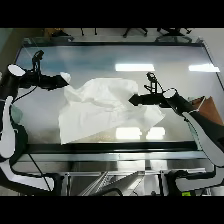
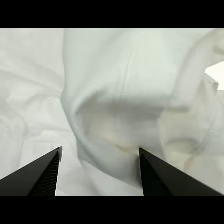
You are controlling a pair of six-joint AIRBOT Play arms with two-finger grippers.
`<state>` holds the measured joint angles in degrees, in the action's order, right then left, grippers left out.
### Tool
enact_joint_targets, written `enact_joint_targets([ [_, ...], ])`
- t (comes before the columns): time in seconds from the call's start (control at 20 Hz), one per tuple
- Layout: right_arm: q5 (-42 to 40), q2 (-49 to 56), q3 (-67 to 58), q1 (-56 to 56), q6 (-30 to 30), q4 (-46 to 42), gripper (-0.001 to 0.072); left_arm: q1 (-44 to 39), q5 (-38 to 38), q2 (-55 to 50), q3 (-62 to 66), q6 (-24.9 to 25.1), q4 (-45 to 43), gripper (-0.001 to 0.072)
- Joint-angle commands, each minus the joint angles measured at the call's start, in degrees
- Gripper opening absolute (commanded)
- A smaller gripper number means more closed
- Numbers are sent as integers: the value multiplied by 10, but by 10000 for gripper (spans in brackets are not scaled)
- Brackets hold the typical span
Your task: Fold the shirts.
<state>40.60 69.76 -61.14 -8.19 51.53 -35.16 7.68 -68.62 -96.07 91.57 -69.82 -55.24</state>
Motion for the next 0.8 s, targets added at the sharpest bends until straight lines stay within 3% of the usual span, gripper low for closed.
enact_joint_targets([
  [0.0,25,-10,-10,26,-23,14,530,31,-142,-62,88,-60,-6,691],
  [0.1,60,-49,-28,74,-22,-15,308,57,-229,-59,118,-86,-6,691],
  [0.2,111,-70,-39,137,3,-33,303,79,-269,-22,72,-99,-7,691],
  [0.3,167,-66,-43,207,36,-33,302,96,-247,42,-29,-94,-9,691],
  [0.45,229,-42,-43,282,40,-32,302,125,-203,147,-222,-67,-8,691],
  [0.6,262,-12,-43,296,35,-32,302,148,-177,223,-394,-45,-9,691],
  [0.75,267,-4,-43,279,7,-23,301,169,-99,276,-501,-35,-17,690],
])
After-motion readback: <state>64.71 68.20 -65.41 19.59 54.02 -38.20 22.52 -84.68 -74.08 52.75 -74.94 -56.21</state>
